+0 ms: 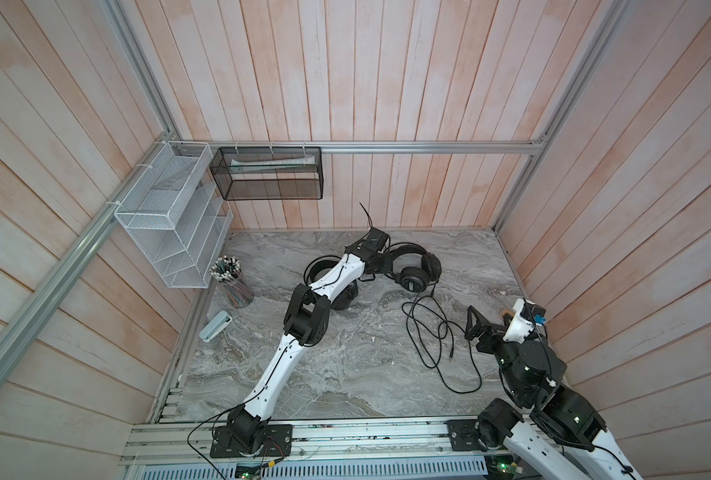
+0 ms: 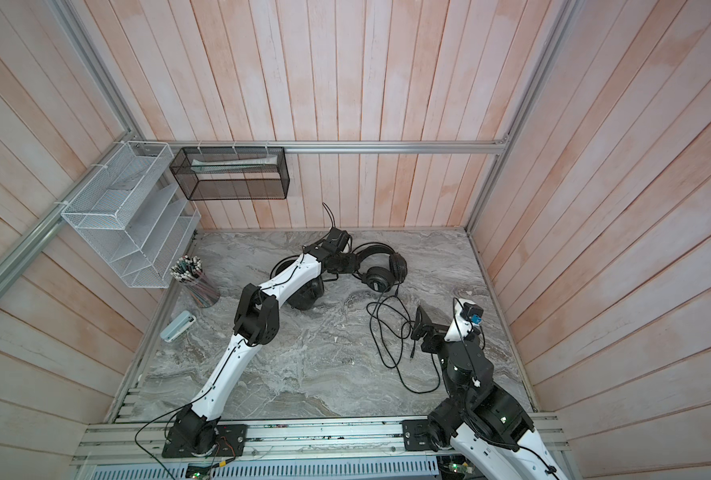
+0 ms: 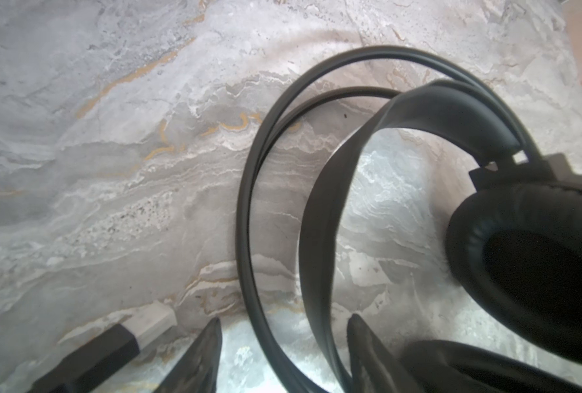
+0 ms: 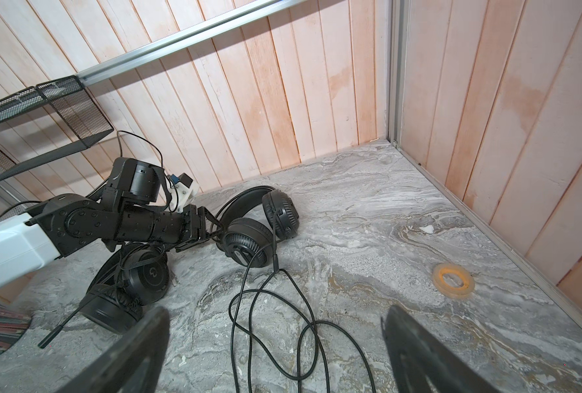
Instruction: Wrap the headphones
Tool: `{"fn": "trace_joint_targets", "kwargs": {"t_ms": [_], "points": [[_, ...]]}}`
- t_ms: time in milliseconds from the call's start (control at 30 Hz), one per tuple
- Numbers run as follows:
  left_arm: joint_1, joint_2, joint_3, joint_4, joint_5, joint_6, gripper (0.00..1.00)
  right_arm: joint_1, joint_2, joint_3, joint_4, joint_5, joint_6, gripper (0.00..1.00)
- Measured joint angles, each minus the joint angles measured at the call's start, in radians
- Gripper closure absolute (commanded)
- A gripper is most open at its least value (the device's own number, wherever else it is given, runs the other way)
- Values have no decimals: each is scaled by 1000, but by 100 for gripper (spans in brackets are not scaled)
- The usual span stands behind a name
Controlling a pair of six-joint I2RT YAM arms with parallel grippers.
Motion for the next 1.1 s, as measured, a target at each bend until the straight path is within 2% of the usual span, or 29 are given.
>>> {"fn": "trace_joint_targets", "kwargs": {"t_ms": [200,300,600,733,867,1100], "points": [[0,23,23,4,20,-18,44,4,0,0,0,0,0,0],[0,39,36,3,32,-25,51,4,-1,0,0,0,0,0],[0,45,40,-8,29,-31,62,9,-6,0,1,0,0,0],[0,45,40,-7,28,-37,72,9,-6,0,1,0,0,0],[0,40,35,-2,29,-63,87,10,-6,-1,1,0,0,0],[-6,-43,-46,5,34,-102,100,11,-6,-1,1,0,0,0]]}}
